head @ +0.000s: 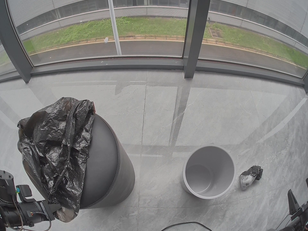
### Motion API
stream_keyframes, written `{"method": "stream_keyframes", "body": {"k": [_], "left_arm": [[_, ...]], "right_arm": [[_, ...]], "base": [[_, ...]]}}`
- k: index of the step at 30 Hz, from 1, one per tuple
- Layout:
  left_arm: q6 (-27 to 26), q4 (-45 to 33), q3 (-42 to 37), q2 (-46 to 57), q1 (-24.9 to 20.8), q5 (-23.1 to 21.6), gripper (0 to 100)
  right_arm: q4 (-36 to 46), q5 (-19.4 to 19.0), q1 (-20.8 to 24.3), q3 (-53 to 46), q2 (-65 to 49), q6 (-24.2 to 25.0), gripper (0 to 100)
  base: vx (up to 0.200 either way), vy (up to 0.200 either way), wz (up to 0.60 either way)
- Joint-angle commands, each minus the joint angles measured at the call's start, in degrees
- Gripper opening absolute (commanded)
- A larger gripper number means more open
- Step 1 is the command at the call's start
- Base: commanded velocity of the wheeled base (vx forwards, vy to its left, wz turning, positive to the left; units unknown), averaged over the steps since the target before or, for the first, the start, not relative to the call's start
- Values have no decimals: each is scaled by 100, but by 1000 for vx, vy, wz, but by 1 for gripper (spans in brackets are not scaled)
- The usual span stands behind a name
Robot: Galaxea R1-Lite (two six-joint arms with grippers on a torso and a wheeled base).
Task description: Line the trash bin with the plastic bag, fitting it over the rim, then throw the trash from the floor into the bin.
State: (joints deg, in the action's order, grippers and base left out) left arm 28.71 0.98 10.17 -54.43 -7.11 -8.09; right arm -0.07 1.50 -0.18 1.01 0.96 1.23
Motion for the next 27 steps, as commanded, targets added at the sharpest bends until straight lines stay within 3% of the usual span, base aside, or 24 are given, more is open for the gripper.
{"method": "stream_keyframes", "body": {"k": [1,7,12,13,14,19,27], "left_arm": [[-85,-1,-41,143,52,-8,0],[-893,17,3,504,201,-17,0],[-2519,-18,1225,644,201,291,0],[-2519,-18,1225,644,201,291,0],[-3143,-27,1822,477,201,493,0],[-4110,-62,2842,284,192,730,0],[-4347,-141,3220,416,166,730,0]], "right_arm": [[-1,-1,1,-101,-70,9,100],[-1,-1,1,-92,-70,-9,100],[25,-36,1,-92,-70,-53,100],[25,-36,1,-92,-70,-53,100],[25,-36,9,-92,-35,-44,100],[25,-36,27,-84,27,-44,100],[34,-44,168,-84,774,-106,100]], "base": [[0,0,0],[0,0,0],[0,0,0],[0,0,0],[0,0,0],[0,0,0],[0,0,0]]}}
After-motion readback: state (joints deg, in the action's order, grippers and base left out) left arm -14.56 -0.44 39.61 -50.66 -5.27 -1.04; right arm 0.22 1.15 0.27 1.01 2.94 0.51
